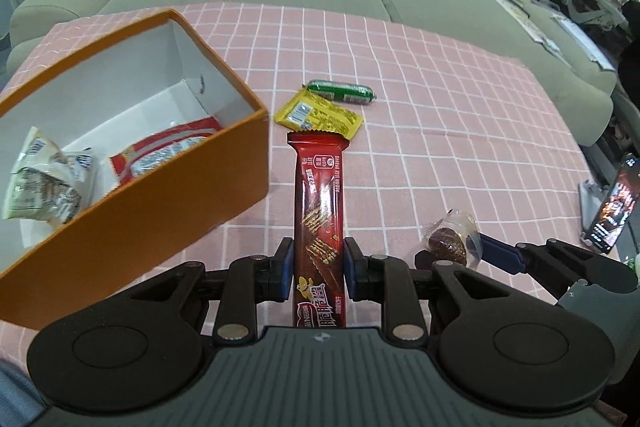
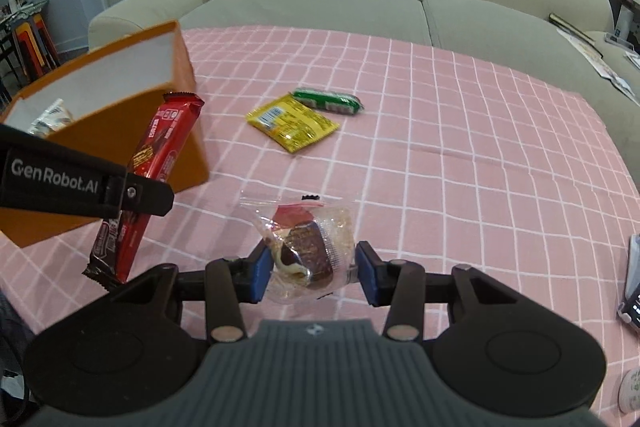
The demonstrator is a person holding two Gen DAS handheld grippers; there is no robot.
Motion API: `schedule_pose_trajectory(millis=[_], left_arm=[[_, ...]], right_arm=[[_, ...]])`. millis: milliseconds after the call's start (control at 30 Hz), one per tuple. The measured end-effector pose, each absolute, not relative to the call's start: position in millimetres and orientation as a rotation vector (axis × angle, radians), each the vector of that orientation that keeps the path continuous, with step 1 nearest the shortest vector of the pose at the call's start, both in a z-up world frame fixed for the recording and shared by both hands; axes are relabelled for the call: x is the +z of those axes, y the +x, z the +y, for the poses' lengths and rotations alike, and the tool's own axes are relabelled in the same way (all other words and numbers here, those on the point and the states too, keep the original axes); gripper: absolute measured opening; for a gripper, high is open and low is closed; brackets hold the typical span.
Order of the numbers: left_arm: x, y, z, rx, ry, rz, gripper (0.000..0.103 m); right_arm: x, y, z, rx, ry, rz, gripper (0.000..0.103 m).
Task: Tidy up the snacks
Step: 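Carry the chocolate bar and clear pack into the orange box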
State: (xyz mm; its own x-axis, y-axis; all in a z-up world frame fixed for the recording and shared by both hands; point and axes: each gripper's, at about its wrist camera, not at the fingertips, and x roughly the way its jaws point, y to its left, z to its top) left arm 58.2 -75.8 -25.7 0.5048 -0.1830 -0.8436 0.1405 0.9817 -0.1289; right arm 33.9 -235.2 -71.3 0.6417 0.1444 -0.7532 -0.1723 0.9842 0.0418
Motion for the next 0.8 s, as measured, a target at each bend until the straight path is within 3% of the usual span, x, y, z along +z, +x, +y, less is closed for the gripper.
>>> schedule_pose_trajectory(millis=[800], left_arm=[[63.5, 52.8, 23.9, -0.099, -0.091, 0.82, 0.027]], right_arm=[[30.4, 46.7, -131.5, 0.424, -0.126, 0.603, 0.042]])
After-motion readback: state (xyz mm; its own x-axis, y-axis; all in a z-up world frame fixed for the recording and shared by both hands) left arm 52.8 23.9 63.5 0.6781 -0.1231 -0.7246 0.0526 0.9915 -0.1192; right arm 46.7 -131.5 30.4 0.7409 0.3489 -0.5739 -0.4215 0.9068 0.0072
